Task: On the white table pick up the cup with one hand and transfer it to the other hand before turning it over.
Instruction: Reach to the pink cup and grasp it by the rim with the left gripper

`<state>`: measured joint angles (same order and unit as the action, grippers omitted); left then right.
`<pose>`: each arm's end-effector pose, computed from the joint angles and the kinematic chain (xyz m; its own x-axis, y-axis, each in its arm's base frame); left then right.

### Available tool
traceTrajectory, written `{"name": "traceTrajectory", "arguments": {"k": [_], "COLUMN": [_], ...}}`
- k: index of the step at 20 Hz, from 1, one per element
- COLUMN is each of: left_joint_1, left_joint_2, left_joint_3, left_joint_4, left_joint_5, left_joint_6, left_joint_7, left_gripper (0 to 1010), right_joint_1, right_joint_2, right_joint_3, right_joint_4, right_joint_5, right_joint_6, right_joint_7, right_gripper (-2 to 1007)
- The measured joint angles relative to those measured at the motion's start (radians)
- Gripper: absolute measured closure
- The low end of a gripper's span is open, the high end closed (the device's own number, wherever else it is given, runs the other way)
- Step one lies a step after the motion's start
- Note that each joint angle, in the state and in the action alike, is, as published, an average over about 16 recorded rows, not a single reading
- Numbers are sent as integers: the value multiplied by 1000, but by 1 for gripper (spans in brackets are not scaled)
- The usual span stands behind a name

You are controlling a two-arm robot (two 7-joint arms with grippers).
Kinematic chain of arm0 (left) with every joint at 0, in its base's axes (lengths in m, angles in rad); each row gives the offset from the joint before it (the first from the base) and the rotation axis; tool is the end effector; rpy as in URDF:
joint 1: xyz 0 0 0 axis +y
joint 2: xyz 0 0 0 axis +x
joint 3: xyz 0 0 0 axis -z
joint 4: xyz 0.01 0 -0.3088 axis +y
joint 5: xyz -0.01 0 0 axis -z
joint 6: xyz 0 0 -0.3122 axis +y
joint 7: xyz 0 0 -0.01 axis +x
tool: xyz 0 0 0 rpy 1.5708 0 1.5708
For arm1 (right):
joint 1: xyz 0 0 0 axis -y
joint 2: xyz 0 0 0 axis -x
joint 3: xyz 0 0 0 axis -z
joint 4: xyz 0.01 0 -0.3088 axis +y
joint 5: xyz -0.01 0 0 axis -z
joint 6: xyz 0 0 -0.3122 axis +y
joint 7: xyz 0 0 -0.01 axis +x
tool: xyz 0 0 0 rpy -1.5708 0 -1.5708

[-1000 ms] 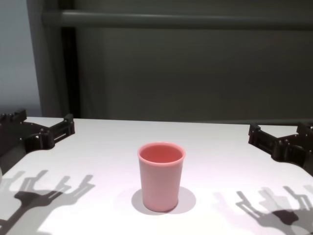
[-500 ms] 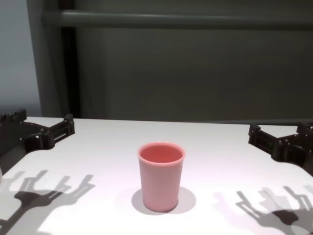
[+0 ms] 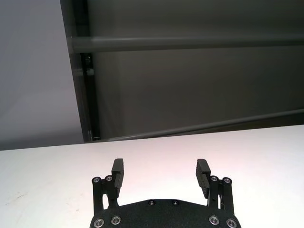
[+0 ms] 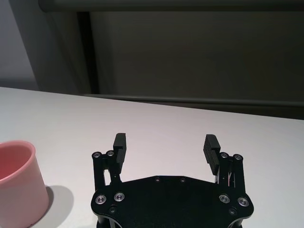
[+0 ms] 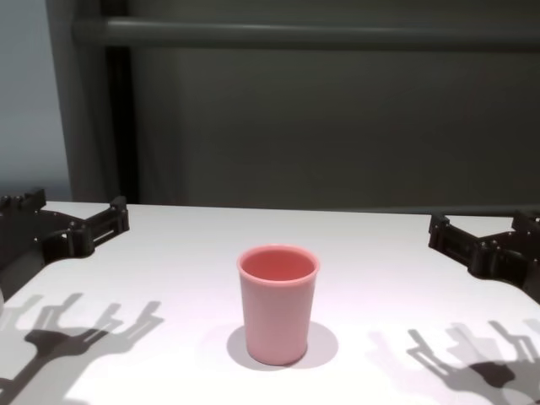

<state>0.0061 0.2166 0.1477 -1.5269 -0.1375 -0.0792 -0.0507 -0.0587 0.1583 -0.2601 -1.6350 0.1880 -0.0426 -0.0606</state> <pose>0.3258 0.0238 -0.3368 0.1903 0.9788 0.0760 -0.9817 0.1904 0.0055 0.3024 0.0373 -0.3257 0.2028 -0.9779 -0.0509 0.9792 0.2028 0.0057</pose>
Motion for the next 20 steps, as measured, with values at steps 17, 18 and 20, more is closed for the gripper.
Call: {"name": "traceTrajectory", "arguments": {"k": [17,18,20], "left_joint_1": [0,0,0], "left_joint_2": [0,0,0], "left_joint_3": [0,0,0], "left_joint_4": [0,0,0], "left_joint_5": [0,0,0], "left_joint_6": [0,0,0], "left_joint_7": [0,0,0], "left_gripper": [9,9,9], "right_joint_1": [0,0,0], "right_joint_2": [0,0,0], "right_joint_3": [0,0,0], "right_joint_4": [0,0,0], "right_joint_5": [0,0,0], "right_joint_6": [0,0,0], "right_joint_7": [0,0,0], "right_gripper": [5,5,5]}}
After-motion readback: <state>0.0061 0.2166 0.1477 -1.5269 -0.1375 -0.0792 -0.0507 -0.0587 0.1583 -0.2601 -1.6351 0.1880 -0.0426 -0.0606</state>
